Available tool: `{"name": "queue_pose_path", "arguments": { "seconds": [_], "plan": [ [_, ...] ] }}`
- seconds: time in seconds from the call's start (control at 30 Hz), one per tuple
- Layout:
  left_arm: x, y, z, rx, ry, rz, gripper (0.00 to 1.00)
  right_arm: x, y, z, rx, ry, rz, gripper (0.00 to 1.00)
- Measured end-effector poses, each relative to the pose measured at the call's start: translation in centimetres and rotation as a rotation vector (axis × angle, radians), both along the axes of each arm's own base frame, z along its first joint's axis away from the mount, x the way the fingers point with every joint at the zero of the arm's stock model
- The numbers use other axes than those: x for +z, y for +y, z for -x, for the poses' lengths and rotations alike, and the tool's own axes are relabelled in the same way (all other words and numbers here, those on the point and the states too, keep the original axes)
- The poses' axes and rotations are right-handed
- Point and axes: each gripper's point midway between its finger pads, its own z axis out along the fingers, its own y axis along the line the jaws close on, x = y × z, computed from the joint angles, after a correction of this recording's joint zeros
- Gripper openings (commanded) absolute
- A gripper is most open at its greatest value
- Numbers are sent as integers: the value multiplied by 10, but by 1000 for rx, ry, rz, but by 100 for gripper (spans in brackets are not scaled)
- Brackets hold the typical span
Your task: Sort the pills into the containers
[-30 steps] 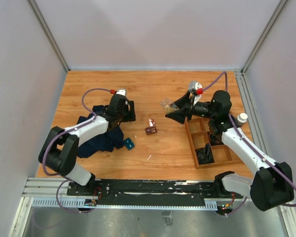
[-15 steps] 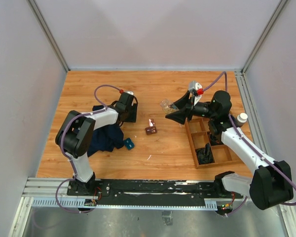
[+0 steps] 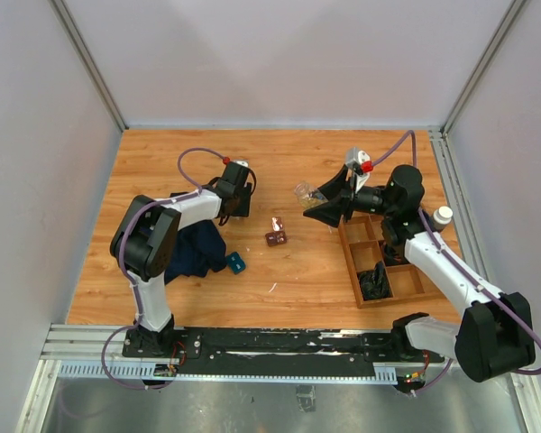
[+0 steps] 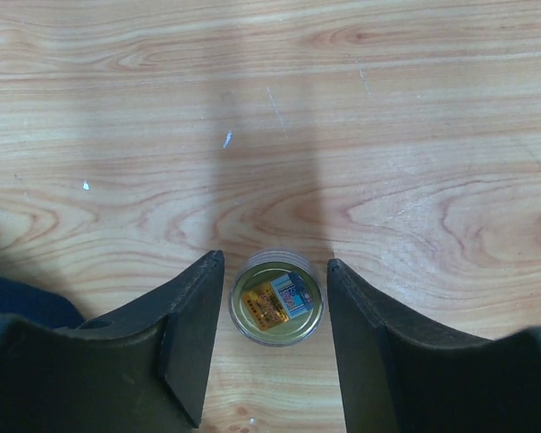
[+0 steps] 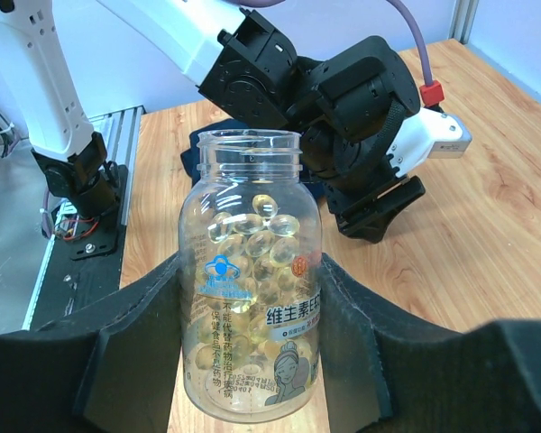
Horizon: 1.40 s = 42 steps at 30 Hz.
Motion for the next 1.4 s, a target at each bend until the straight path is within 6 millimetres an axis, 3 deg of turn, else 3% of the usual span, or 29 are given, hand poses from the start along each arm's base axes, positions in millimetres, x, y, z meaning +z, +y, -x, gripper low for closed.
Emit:
{"name": "queue_pose_path", "arguments": {
  "seconds": [0.7,1.1,1.27,1.4],
  "plan": [
    [-1,2,9,-6,26,-1,52,2,0,-3,-1,14,-14,6],
    [0,2,16,-18,42,9,30,2,0,-2,5,11,-15,8],
    [25,-7,41,-70,25,118,30,-4,0,3,34,3,5,7],
    [79,-34,66,-175,-94,362,29,-17,-2,7,58,-10,48,7]
  ]
}}
